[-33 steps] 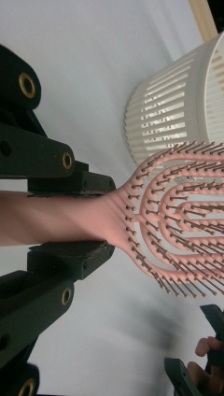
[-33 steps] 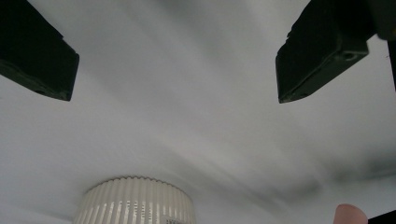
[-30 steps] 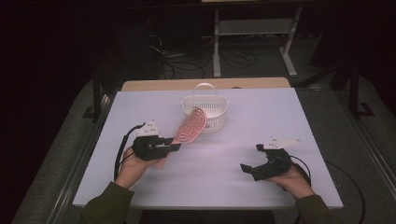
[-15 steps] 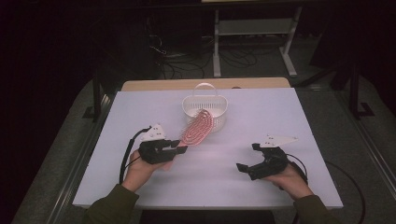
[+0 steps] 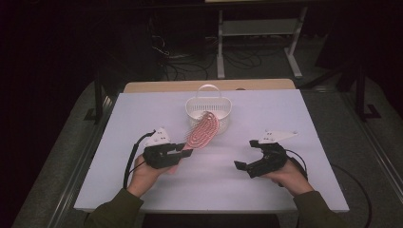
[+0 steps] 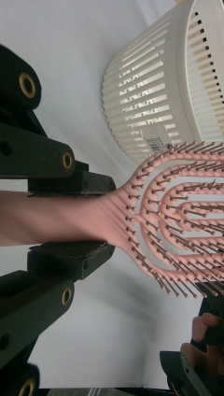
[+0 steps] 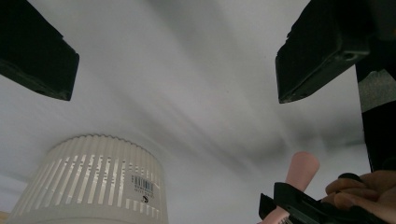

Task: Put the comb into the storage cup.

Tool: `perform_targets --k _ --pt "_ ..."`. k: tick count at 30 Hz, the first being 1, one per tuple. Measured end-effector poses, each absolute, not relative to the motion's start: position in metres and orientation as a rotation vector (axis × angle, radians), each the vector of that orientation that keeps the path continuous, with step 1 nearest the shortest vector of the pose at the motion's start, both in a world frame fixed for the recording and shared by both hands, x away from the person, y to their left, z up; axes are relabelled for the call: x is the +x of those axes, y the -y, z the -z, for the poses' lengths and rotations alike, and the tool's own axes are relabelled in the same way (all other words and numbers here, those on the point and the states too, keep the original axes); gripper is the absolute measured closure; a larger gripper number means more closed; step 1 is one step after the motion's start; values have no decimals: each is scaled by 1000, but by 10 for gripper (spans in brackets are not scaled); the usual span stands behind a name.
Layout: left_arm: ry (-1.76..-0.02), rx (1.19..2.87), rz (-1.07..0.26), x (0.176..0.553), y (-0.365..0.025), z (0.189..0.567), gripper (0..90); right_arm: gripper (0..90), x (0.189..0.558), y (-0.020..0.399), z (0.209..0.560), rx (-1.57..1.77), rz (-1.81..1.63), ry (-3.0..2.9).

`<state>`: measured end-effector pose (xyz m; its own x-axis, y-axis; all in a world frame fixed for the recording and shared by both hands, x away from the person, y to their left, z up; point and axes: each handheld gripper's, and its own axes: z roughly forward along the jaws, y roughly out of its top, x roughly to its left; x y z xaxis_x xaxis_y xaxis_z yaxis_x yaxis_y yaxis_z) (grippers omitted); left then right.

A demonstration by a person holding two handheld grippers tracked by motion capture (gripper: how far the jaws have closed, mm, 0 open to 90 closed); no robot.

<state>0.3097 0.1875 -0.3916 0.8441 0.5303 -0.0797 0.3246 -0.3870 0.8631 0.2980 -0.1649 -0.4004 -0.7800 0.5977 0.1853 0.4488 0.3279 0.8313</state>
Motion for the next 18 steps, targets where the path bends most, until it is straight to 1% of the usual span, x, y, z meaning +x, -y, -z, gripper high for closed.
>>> perform_targets --k 18 --pt "-618 2019 -281 307 -182 398 705 0 316 146 381 926 -1515 -2429"
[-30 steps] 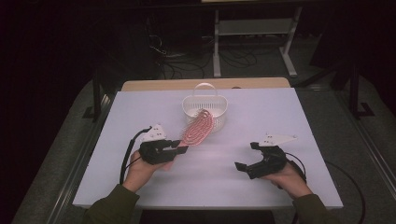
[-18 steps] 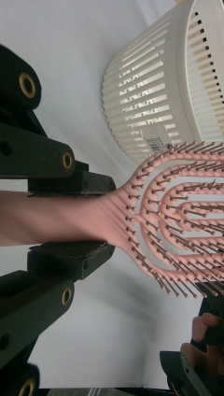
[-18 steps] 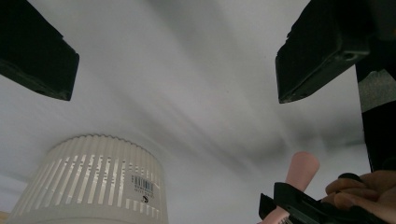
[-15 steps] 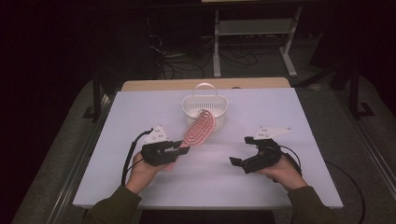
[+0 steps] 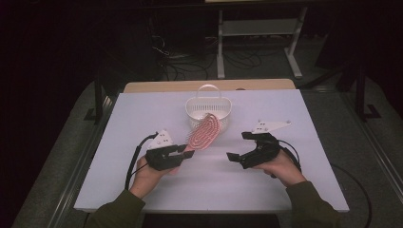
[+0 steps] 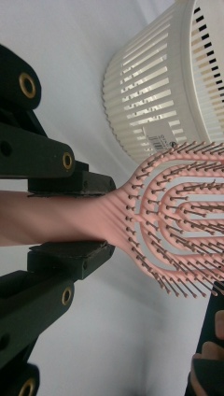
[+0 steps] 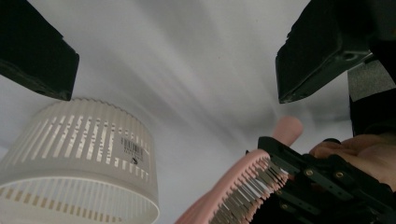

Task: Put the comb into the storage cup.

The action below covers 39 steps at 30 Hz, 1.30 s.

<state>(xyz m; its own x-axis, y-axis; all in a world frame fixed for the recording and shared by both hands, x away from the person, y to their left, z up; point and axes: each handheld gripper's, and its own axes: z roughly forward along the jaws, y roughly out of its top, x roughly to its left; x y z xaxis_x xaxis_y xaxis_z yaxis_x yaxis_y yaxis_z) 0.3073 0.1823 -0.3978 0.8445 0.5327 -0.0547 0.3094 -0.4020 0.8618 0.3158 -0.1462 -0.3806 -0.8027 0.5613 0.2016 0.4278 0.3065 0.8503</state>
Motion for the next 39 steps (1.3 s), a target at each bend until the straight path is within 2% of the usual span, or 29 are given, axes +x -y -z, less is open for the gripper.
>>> perform_targets --k 39 --pt "-606 2028 -333 306 -178 403 705 0 347 98 355 908 -1608 -2408"
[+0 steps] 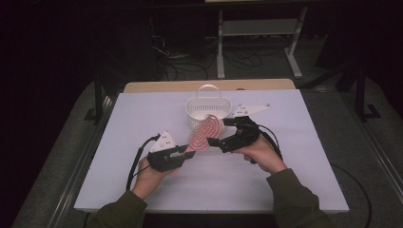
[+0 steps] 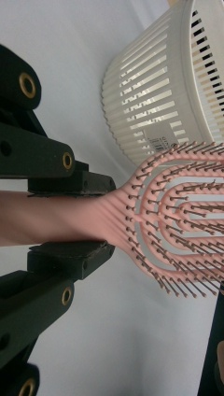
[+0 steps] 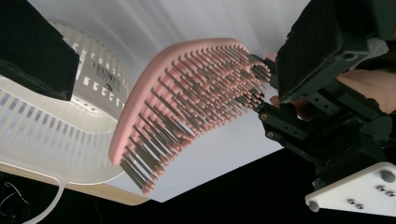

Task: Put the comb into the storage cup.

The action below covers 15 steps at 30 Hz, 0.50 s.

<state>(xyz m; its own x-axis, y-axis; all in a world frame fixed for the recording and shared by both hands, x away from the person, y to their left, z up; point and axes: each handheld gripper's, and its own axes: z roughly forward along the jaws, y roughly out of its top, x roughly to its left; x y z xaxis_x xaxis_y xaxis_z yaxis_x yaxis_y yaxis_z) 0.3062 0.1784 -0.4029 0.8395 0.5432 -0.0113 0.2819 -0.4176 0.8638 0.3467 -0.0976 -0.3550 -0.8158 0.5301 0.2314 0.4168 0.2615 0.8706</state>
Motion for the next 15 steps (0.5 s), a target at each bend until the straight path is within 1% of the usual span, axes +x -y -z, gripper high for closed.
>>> perform_targets --k 15 --pt "-593 2022 -346 304 -176 403 705 0 354 84 357 942 -1628 -2396"
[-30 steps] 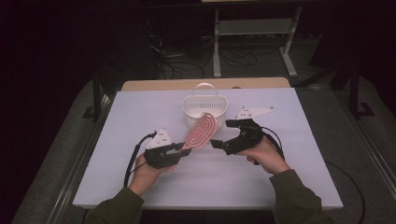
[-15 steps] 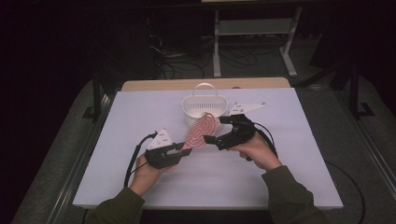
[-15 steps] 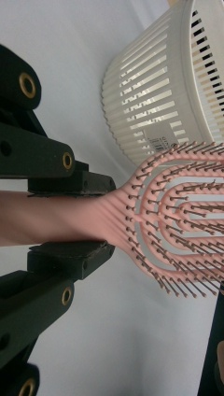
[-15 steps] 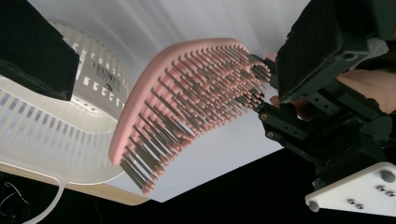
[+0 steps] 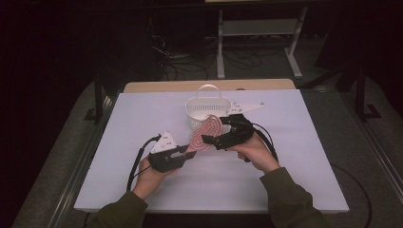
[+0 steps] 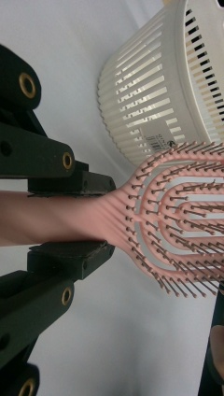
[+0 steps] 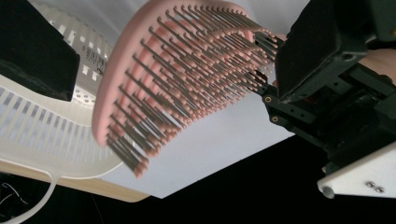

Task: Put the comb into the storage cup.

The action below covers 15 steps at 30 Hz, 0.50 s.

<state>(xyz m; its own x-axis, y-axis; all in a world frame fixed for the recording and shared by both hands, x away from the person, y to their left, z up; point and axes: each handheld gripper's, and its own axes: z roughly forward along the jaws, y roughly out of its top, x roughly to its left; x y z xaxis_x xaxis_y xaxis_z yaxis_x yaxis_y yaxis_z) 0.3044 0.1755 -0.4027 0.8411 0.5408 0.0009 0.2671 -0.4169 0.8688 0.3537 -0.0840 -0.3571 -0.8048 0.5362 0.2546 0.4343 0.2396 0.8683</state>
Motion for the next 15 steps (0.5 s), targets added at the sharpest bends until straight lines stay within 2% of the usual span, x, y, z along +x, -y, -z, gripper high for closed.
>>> perform_targets --k 15 --pt "-577 2027 -362 303 -172 404 705 146 354 87 360 1012 -1659 -2370"
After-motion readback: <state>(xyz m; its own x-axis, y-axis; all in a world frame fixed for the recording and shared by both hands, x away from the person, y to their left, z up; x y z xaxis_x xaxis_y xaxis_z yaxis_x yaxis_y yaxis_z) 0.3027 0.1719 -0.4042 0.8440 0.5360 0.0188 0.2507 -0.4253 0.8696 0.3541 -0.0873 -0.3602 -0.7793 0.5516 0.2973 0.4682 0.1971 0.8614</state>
